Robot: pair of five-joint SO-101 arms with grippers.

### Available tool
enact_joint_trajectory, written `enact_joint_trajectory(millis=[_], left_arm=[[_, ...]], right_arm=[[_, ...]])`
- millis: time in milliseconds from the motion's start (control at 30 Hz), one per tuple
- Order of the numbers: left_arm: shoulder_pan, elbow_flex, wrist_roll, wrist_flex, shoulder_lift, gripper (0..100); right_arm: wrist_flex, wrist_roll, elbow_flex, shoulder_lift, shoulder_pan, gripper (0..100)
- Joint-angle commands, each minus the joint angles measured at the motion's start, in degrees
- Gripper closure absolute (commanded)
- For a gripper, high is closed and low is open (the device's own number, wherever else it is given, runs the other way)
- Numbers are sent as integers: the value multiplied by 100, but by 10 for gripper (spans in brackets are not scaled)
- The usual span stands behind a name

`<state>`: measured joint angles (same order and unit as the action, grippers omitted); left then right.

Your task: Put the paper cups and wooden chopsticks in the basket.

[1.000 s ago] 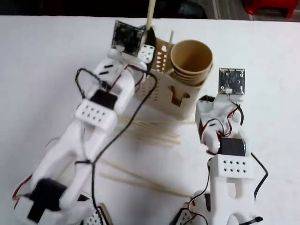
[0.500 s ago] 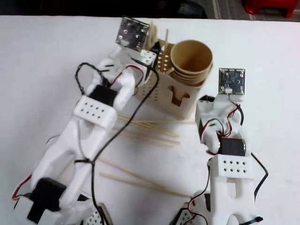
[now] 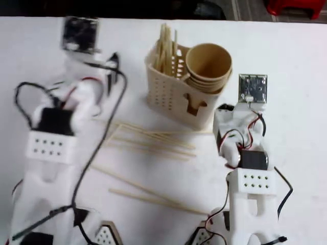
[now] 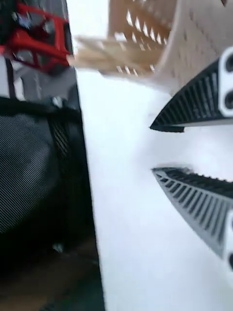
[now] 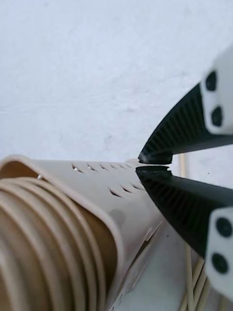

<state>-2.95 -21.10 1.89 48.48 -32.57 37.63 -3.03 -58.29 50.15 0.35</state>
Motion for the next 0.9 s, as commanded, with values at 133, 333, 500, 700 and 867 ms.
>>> enact_joint_trajectory(millis=[133, 333, 500, 700, 867], left_arm=[[848, -325, 914, 747, -936, 957], [1147, -1749, 1090, 325, -1938, 965], [1508, -3077, 1046, -220, -2721, 963], [1982, -4475, 316, -1011, -3433, 961], [2026, -5284, 193, -1415, -3864, 961]], right_arm=[[-101, -26, 44, 163, 92, 977], [-101, -26, 44, 163, 92, 977], [-92, -26, 44, 163, 92, 977], [-92, -26, 44, 163, 92, 977], [-75, -26, 44, 198, 84, 977]])
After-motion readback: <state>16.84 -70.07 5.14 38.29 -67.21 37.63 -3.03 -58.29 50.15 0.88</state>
